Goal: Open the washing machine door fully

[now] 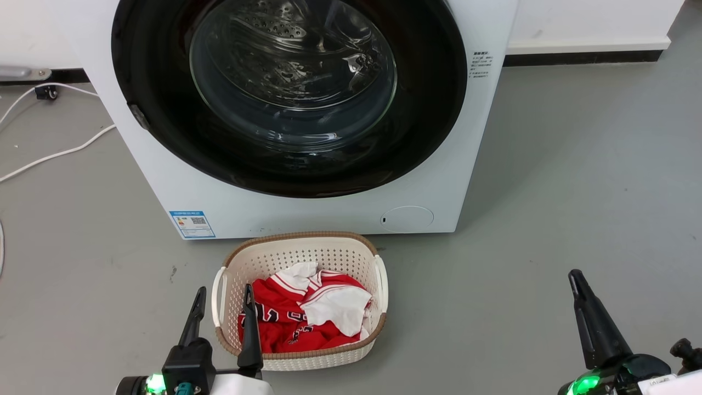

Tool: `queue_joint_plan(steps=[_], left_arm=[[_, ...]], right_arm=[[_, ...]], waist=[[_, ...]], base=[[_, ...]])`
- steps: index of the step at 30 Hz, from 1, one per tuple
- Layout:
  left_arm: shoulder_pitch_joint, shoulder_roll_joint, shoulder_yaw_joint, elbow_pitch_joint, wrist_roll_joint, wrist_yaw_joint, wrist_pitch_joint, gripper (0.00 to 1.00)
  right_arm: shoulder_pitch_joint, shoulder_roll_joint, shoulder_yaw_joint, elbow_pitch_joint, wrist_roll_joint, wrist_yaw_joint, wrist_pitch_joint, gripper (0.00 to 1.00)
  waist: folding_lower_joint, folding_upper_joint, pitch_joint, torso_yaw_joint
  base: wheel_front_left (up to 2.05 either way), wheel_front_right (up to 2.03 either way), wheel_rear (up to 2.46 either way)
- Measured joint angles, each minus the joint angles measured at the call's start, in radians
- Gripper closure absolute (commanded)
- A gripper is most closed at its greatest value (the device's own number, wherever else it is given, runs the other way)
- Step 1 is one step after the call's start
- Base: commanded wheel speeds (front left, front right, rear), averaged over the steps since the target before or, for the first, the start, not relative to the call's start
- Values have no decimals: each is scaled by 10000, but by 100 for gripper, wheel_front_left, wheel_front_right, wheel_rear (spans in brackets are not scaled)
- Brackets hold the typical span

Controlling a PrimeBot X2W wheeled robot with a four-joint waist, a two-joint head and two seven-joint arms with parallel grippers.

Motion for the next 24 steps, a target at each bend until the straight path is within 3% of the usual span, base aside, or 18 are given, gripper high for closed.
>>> queue_joint_plan(steps=[7,14,24], left_arm=[[-178,0,-52,-79,44,-40,0,0],[-716,0,-100,-299,117,-42,0,0],[-1967,2,-109,-598,288,-217,0,0]], right_arm=[[-121,349,-437,272,140,-2,192,100],[-1620,412,-1446,1398,646,0,522,100],[-5705,-761,-2600,4103,905,0,1398,100]], waist=[[0,0,331,85],[0,0,1020,157],[2,0,2561,247]], base=[[0,0,0],[0,0,0],[0,0,0]])
